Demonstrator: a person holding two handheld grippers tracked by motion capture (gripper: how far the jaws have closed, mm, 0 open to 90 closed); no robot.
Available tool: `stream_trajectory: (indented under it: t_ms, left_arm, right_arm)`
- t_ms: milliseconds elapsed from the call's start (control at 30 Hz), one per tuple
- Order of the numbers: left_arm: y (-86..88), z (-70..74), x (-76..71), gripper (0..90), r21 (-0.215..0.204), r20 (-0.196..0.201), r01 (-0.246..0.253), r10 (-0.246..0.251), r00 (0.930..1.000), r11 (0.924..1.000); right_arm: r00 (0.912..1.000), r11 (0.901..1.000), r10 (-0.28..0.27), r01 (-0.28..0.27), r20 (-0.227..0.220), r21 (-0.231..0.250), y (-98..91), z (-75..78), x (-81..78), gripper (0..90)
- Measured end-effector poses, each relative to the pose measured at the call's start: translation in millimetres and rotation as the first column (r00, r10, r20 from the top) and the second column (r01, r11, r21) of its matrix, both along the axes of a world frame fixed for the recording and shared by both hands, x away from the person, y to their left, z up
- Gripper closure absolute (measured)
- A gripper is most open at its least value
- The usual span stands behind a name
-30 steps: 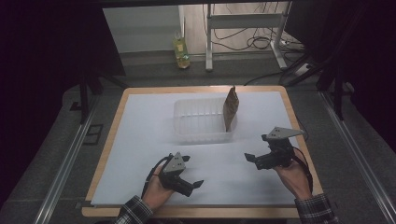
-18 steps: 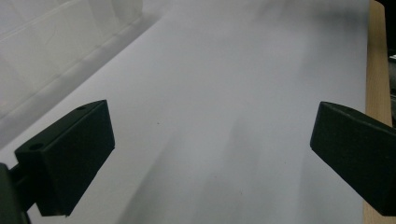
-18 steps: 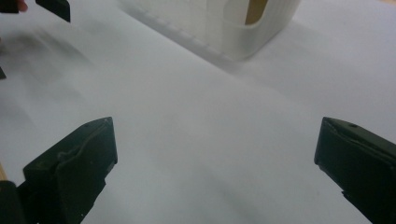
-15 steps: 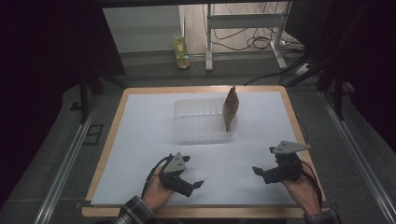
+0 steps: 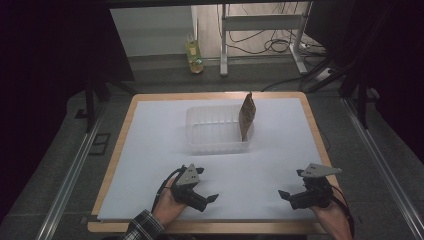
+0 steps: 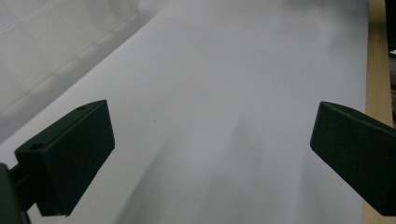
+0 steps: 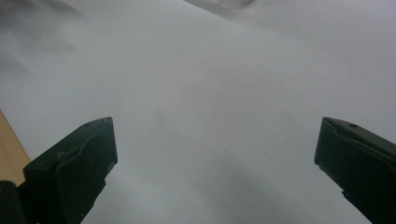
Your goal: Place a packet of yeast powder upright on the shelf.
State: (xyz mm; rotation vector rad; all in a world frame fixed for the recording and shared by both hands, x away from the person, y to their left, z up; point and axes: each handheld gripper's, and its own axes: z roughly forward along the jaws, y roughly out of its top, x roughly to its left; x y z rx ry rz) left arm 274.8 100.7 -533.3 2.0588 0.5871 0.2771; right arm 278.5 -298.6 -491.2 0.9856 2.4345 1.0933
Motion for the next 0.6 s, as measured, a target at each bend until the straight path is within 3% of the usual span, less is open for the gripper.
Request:
stream_trajectory:
  t_ms: [333,600]
  left_arm:
    - [-0.6,-0.9,0.2,0.0,0.005,-0.003,-0.002,0.002,1.0,1.0]
    - [-1.4,-1.8,0.3,0.0,0.009,-0.008,0.002,-0.002,1.0,1.0]
  right_arm:
    - [0.9999,0.9993,-0.013,0.013,0.0,-0.036,-9.2,-6.5,-10.9,0.0]
    - [0.9995,0.999,-0.033,0.033,-0.002,-0.03,-15.5,-7.1,-19.5,0.0]
